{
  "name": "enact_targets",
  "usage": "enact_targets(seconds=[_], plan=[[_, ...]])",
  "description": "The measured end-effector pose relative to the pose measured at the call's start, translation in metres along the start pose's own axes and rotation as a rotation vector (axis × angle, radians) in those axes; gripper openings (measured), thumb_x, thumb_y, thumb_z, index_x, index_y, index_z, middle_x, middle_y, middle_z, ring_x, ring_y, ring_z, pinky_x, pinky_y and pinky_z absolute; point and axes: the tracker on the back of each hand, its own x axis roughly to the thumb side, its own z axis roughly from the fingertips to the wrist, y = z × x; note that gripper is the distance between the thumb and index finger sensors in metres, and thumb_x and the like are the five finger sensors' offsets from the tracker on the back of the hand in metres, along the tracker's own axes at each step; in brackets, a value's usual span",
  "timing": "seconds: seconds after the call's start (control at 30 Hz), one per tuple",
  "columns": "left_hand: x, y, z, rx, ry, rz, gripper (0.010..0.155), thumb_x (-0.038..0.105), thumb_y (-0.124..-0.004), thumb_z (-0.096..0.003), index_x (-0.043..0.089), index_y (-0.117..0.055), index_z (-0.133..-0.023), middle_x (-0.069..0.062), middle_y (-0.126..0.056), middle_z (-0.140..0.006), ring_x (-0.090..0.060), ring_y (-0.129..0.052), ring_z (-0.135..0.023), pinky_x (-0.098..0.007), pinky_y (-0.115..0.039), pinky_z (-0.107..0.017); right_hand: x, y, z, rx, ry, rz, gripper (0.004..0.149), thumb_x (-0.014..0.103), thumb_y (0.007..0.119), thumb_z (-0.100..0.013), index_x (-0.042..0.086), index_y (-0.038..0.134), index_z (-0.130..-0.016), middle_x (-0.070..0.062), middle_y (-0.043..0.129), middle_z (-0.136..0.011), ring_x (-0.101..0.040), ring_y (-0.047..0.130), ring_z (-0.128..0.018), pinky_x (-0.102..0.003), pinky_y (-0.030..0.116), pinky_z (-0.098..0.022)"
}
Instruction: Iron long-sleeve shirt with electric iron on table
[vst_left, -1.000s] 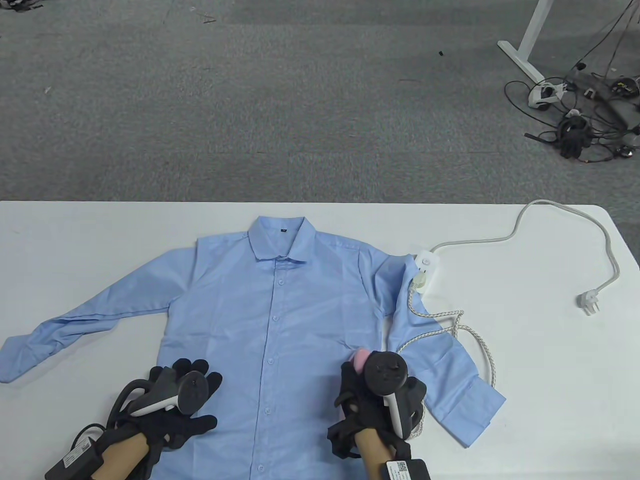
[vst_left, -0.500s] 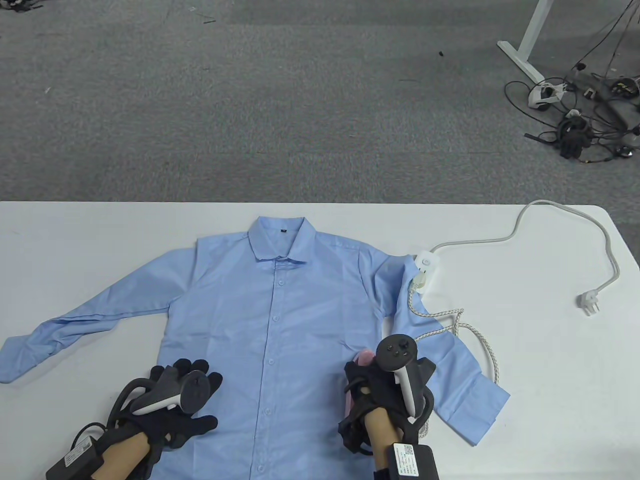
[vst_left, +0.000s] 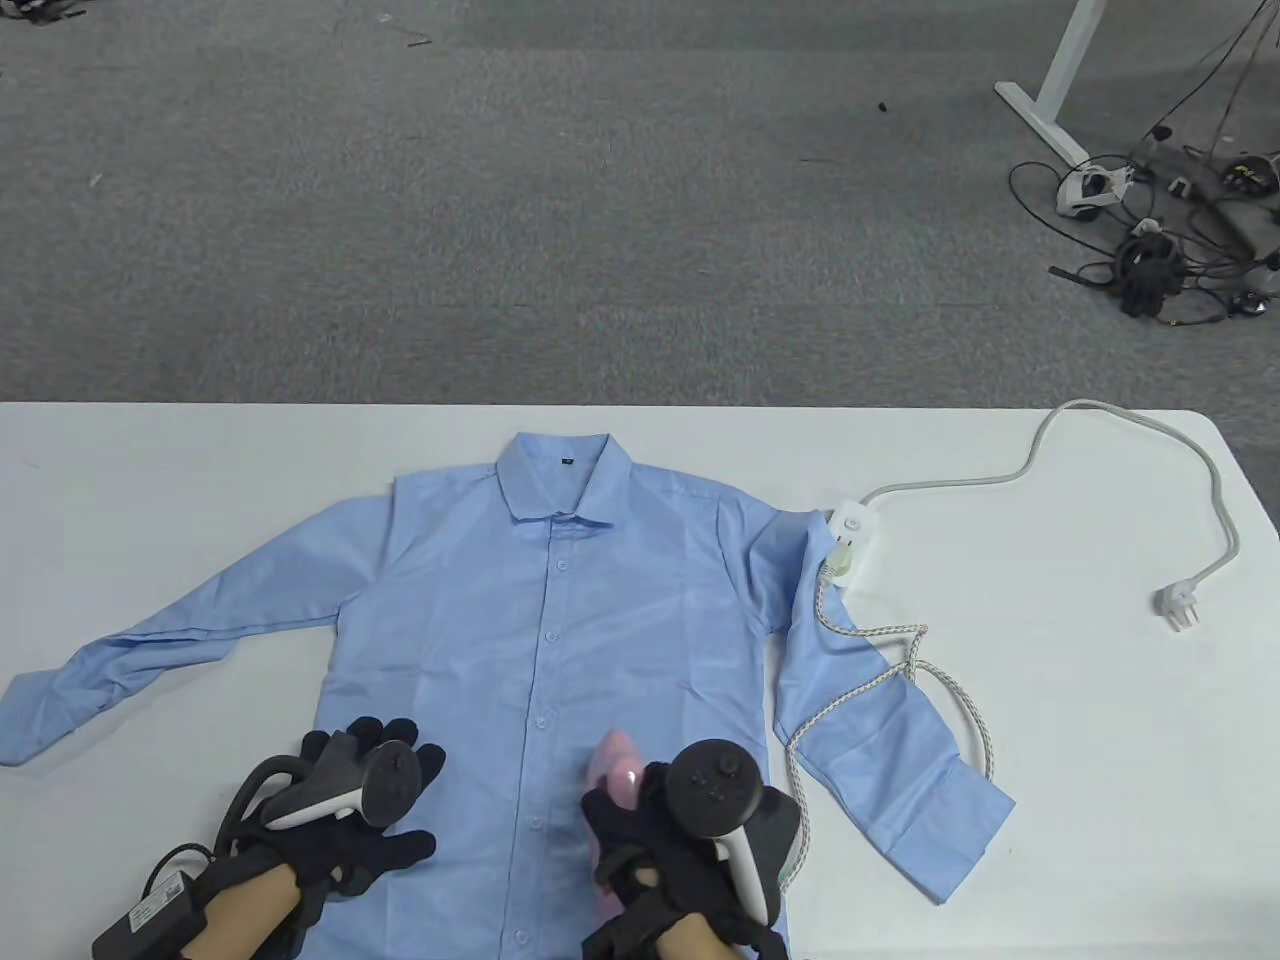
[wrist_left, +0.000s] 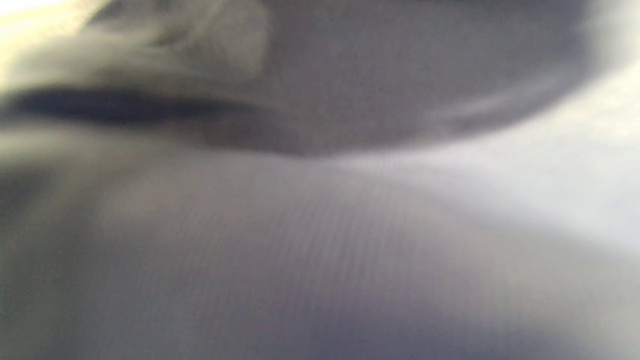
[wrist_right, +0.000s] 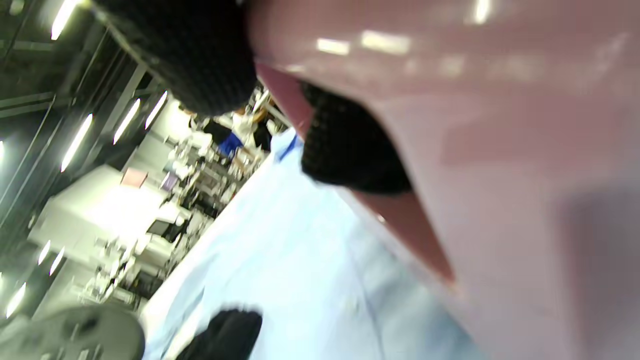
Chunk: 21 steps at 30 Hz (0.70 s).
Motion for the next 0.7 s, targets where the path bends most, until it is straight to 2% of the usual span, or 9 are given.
enact_targets(seconds=[0.17, 0.3, 0.43, 0.7], plan=[[0.000, 0.000, 0.000, 0.001, 0.000, 0.001, 0.086, 0.075, -0.050, -0.0355, 0.046, -0.005, -0.102, 0.001, 0.004, -0.116, -0.036, -0.003, -0.113, -0.065, -0.014, -0.075, 0.005, 0.029, 0.003, 0.151, 0.043, -0.033, 0.068, 0.038, 0.080, -0.043, -0.016, 0.059, -0.078, -0.021, 0.080, -0.061, -0.021, 0.103, -0.035, -0.046, 0.093, -0.025], [0.000, 0.000, 0.000, 0.001, 0.000, 0.002, 0.086, 0.075, -0.050, -0.0354, 0.047, -0.005, -0.102, 0.001, 0.004, -0.116, -0.035, -0.003, -0.112, -0.065, -0.014, -0.075, -0.001, 0.040, 0.002, 0.183, 0.080, -0.020, 0.068, 0.038, 0.079, -0.043, -0.017, 0.057, -0.078, -0.021, 0.079, -0.062, -0.021, 0.104, -0.036, -0.045, 0.093, -0.025], [0.000, -0.001, 0.000, 0.001, -0.004, 0.006, 0.086, 0.076, -0.050, -0.0354, 0.047, -0.004, -0.102, 0.001, 0.004, -0.116, -0.035, -0.002, -0.112, -0.065, -0.013, -0.075, -0.010, 0.034, 0.001, 0.171, 0.124, -0.004, 0.069, 0.039, 0.079, -0.043, -0.018, 0.058, -0.077, -0.022, 0.080, -0.061, -0.020, 0.104, -0.035, -0.043, 0.094, -0.023], [0.000, -0.001, 0.000, -0.007, -0.005, 0.013, 0.086, 0.075, -0.049, -0.0355, 0.046, -0.003, -0.102, 0.001, 0.006, -0.115, -0.036, -0.001, -0.112, -0.065, -0.012, -0.075, -0.044, -0.005, 0.004, 0.096, 0.179, -0.047, 0.069, 0.038, 0.080, -0.042, -0.019, 0.059, -0.076, -0.023, 0.080, -0.060, -0.021, 0.105, -0.033, -0.044, 0.094, -0.022]])
